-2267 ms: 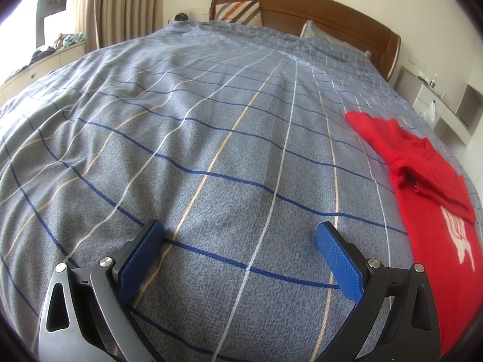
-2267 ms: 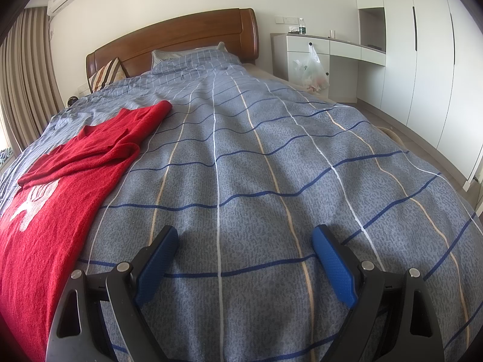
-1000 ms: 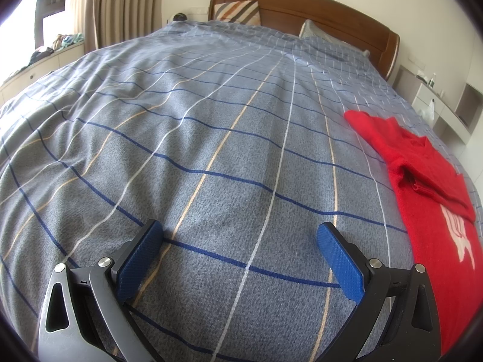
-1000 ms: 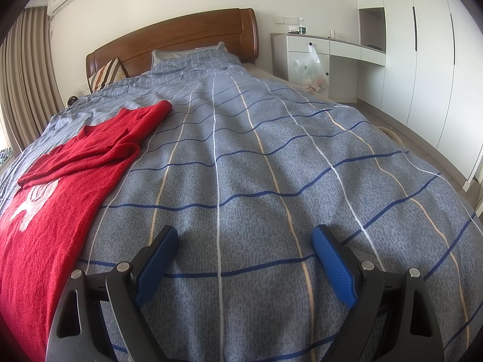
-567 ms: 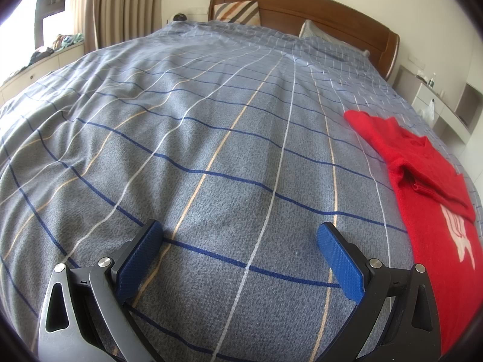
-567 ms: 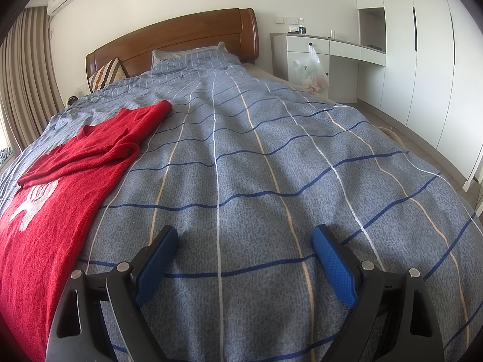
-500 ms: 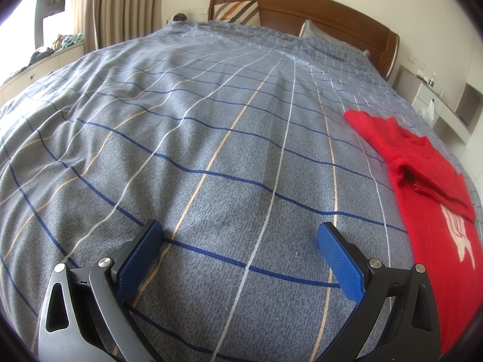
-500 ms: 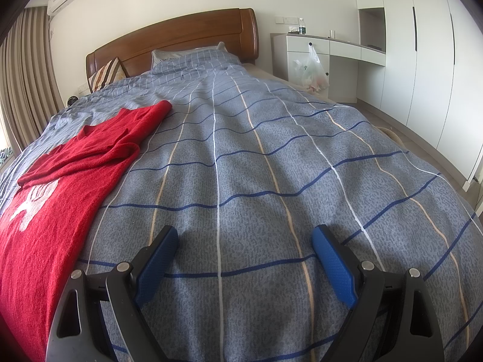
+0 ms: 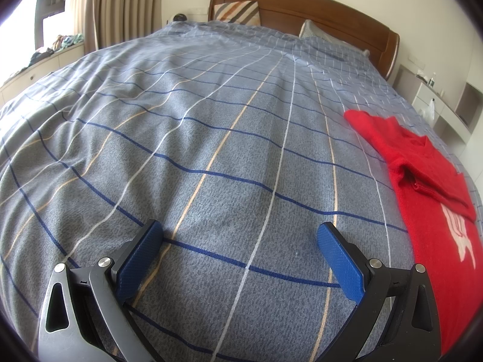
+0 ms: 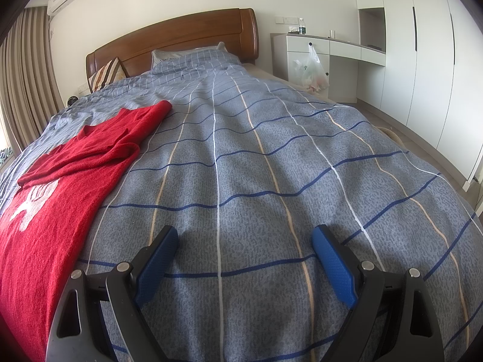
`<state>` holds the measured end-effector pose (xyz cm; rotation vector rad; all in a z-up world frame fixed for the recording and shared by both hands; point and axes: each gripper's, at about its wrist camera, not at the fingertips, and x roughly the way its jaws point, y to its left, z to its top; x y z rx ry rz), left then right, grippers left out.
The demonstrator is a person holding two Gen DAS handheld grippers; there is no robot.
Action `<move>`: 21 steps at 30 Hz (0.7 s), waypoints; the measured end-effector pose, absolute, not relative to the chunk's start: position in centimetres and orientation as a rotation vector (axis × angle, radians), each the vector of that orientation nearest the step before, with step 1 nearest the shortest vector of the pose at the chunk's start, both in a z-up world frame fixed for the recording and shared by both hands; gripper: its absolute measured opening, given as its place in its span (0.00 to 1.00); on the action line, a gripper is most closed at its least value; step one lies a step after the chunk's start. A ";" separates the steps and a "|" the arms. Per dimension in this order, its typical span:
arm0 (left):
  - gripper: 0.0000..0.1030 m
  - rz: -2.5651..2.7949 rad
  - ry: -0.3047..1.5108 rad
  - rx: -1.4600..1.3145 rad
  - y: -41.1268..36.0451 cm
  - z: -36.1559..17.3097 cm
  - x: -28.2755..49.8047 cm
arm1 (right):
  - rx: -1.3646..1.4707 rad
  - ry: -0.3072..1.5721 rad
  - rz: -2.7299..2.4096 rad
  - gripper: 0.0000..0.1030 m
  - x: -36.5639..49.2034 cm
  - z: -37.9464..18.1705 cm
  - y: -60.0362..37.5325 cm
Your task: Fold small clothes
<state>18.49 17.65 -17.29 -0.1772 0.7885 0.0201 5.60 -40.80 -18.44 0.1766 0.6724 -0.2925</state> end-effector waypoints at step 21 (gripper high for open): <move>0.99 0.034 0.796 -0.132 17.1 -17.5 17.4 | 0.174 0.673 -0.294 0.87 5.6 -18.4 -40.8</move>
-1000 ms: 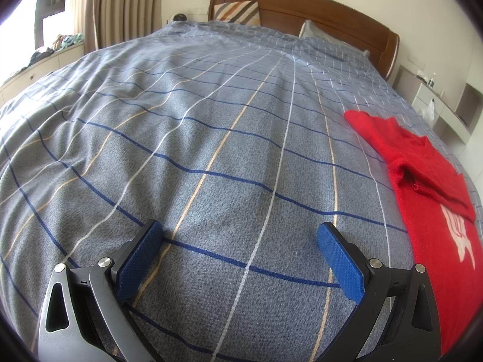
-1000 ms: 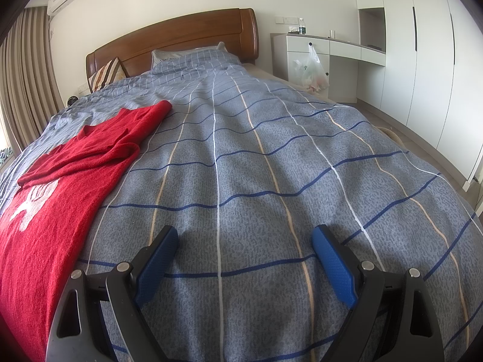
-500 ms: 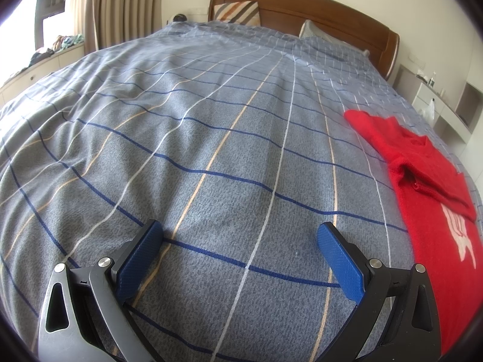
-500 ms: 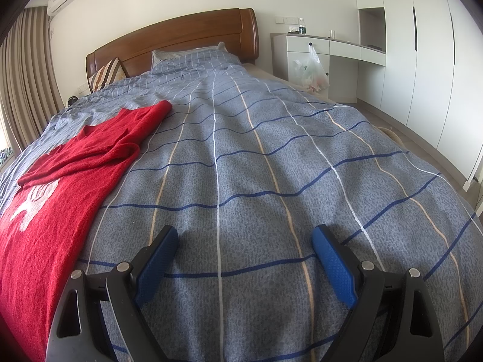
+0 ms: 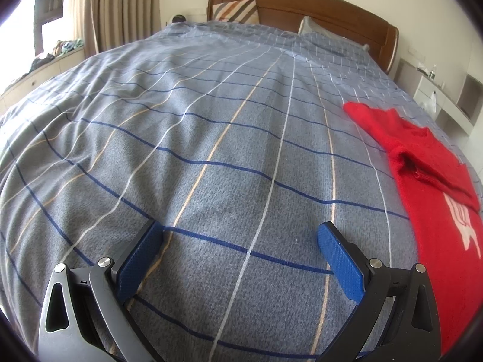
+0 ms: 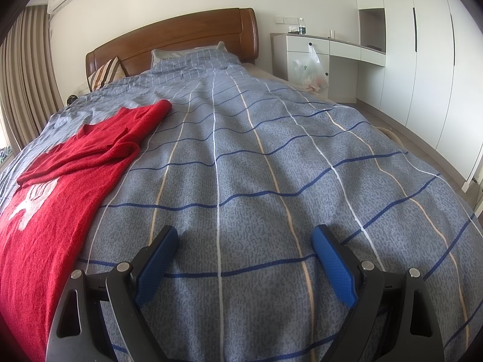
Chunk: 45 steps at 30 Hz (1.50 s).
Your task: Fold small clothes
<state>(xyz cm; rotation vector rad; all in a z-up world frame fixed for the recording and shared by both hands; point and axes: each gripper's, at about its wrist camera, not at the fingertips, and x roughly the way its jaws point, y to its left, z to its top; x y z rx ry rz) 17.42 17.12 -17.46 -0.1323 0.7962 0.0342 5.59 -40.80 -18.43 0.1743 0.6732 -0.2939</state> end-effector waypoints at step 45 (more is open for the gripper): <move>0.02 -0.508 1.120 -0.402 9.9 -13.7 3.9 | 0.631 1.026 0.263 0.05 -2.8 -18.5 -31.9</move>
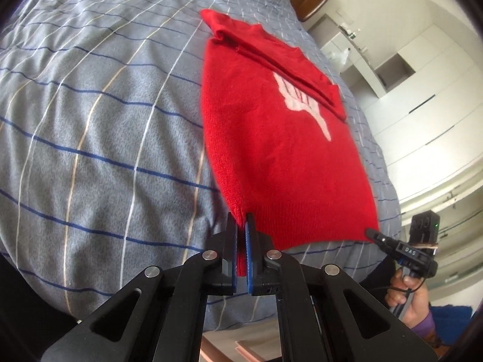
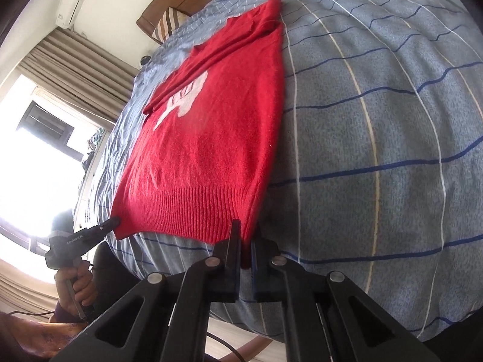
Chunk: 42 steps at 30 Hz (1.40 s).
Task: Fold small clothes
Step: 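Lower both grippers to the folded sweater edge and pinch it, then lift the edge with both grippers, fold the sweater over on itself, release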
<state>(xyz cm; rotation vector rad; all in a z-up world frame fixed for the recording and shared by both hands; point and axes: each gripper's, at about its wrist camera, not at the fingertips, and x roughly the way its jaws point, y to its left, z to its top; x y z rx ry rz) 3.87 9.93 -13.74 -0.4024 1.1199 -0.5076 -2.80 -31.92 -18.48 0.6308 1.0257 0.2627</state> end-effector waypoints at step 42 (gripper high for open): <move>0.90 -0.359 0.901 -0.368 6.6 -11.1 29.9 | 0.407 0.781 0.399 0.36 26.1 -11.7 -35.4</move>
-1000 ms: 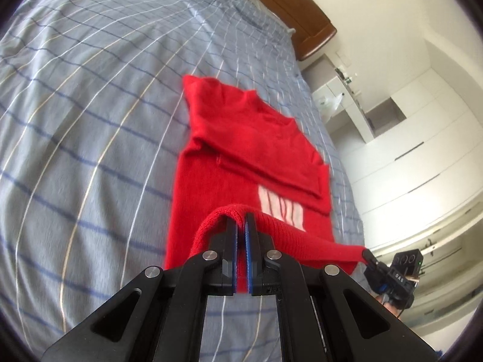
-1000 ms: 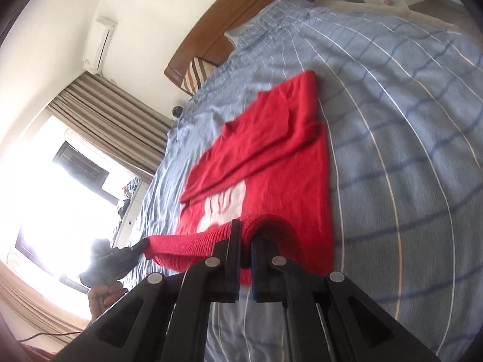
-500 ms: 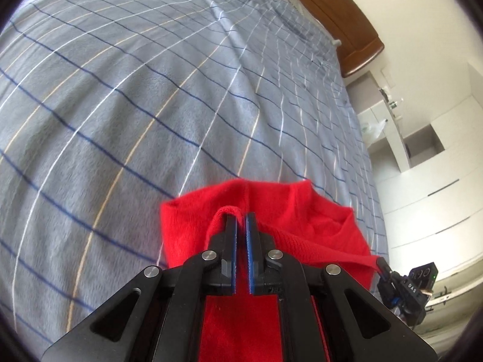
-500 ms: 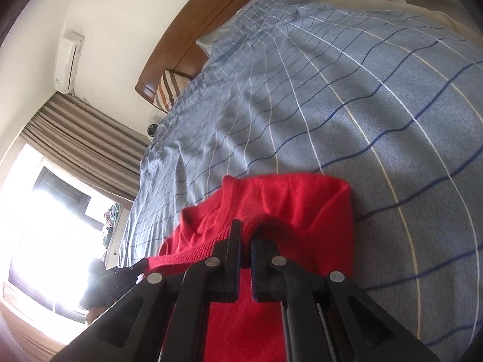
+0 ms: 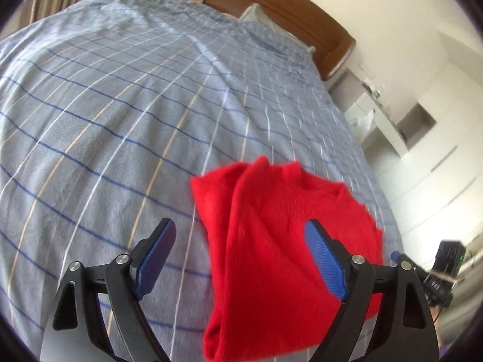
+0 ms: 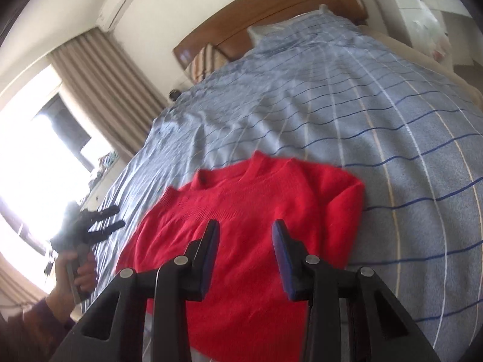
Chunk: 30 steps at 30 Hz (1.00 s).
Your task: Fold small clothes
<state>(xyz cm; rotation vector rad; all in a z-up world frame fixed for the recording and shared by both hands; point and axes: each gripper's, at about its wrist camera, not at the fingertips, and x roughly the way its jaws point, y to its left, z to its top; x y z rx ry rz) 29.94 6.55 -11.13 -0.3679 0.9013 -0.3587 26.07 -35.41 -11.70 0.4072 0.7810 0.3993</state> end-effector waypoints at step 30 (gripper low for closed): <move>0.96 -0.136 0.745 -0.045 6.9 -17.2 15.1 | 0.349 0.678 0.129 0.48 8.9 -19.0 -37.3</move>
